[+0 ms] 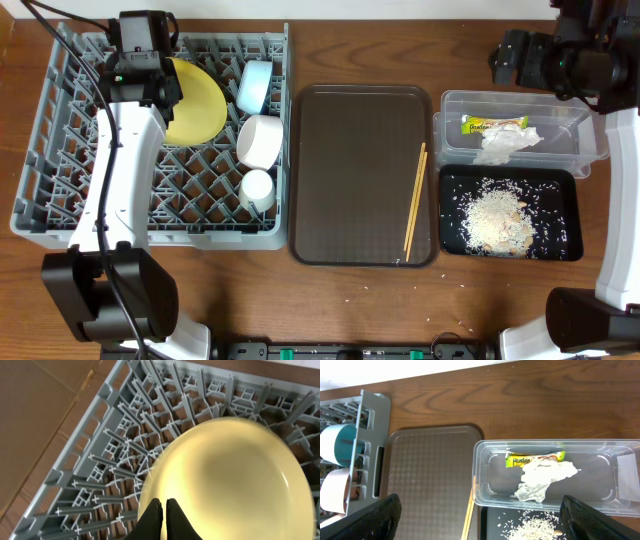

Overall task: Sort waste into correct bins and load items into the dishwasher
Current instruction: 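Lower the yellow plate upright into the rack and release it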

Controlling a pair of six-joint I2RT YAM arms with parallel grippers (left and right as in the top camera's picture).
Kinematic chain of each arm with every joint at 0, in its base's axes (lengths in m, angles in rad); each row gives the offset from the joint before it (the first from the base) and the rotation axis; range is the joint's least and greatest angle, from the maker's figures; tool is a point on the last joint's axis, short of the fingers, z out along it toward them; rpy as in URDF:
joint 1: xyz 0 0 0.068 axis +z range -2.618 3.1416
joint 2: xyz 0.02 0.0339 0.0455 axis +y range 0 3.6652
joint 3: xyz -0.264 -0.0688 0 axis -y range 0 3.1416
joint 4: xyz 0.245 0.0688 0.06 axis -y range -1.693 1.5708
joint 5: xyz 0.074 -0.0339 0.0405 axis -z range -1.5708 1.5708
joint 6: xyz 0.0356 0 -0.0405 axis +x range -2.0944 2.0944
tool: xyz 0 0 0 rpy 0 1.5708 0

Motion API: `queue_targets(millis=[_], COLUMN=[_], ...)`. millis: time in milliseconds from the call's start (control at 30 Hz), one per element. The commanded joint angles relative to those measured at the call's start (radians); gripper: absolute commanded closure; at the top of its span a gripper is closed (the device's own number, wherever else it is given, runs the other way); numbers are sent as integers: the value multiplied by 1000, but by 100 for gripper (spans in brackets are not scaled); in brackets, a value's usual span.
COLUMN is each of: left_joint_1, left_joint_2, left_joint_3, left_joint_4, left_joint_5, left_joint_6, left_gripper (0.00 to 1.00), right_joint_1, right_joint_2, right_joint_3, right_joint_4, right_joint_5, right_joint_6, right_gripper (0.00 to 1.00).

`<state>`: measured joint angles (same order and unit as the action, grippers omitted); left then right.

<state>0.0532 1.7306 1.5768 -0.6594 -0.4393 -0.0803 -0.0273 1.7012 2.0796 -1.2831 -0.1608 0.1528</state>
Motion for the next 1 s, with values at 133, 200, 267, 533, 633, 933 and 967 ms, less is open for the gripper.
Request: queue_targets(millis=[133, 200, 267, 533, 633, 933, 967], left_joint_1=[-63, -73, -74, -74, -74, -74, -74], left_joint_2=[3, 3, 3, 51, 109, 249, 252], left_joint_3=[-5, -5, -5, -5, -5, -5, -5], left_joint_4=[54, 62, 59, 14, 13, 10, 10], left_joint_5=[-26, -25, -12, 367, 441, 455, 455], left_joint_6=[89, 87, 80, 53, 52, 23, 23], left_gripper=[92, 93, 93, 92, 92, 93, 93], right_joint_1=[8, 8, 8, 8, 8, 8, 8], right_joint_2=[3, 2, 2, 2, 2, 2, 3], right_joint_3=[-2, -2, -2, -2, -2, -2, -2], right_joint_4=[-1, -1, -1, -1, -1, -1, -1], right_joint_5=[-1, -1, -1, -1, -1, -1, -1], right_joint_6=[11, 11, 11, 11, 11, 11, 11], right_gripper=[1, 1, 1, 1, 1, 1, 1])
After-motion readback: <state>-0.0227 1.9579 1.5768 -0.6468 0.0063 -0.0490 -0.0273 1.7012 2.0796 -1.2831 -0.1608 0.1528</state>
